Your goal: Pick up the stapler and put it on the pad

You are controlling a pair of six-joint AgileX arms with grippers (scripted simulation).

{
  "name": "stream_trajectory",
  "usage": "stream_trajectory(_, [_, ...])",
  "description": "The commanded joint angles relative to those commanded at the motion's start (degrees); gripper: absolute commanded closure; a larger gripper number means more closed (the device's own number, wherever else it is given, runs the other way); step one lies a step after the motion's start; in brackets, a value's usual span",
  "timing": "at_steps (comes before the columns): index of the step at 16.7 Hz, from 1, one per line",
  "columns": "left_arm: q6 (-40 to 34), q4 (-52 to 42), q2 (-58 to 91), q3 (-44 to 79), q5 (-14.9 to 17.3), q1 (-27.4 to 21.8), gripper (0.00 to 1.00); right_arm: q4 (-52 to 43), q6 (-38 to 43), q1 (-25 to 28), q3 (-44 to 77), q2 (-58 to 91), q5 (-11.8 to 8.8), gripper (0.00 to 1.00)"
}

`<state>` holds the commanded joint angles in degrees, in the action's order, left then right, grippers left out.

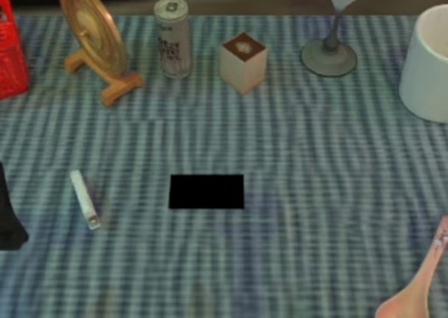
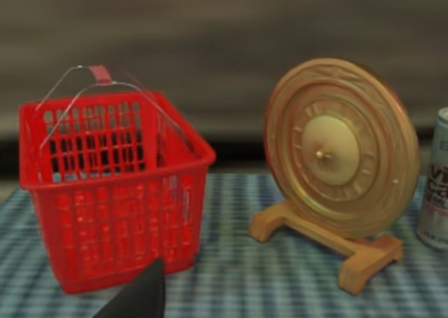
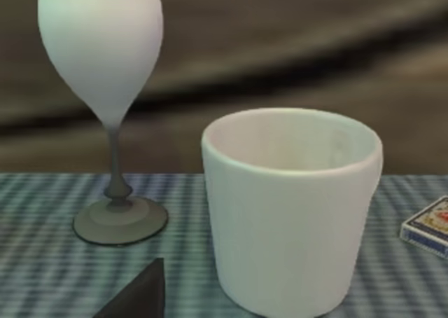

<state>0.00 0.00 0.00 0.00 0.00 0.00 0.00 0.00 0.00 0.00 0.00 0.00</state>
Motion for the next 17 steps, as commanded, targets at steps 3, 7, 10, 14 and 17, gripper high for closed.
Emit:
stream_trajectory(3, [-0.26, -0.44, 0.57, 0.56, 0.04, -0.12, 0.00, 0.00, 0.00, 0.00, 0.00, 0.00, 0.00, 0.00])
stream_trajectory(7, [-3.80, -6.43, 9.00, 8.44, 0.21, -1.39, 0.00, 0.00, 0.00, 0.00, 0.00, 0.00, 0.00, 0.00])
stream_trajectory(10, [-8.36, -14.23, 21.72, 18.56, 0.12, -2.72, 0.00, 0.00, 0.00, 0.00, 0.00, 0.00, 0.00, 0.00])
stream_trajectory(14, [-15.64, -27.14, 44.88, 34.63, -0.09, -4.84, 0.00, 0.00, 0.00, 0.00, 0.00, 0.00, 0.00, 0.00])
stream_trajectory(17, [-21.27, -37.33, 62.83, 46.87, -0.18, -6.58, 0.00, 0.00, 0.00, 0.00, 0.00, 0.00, 0.00, 0.00])
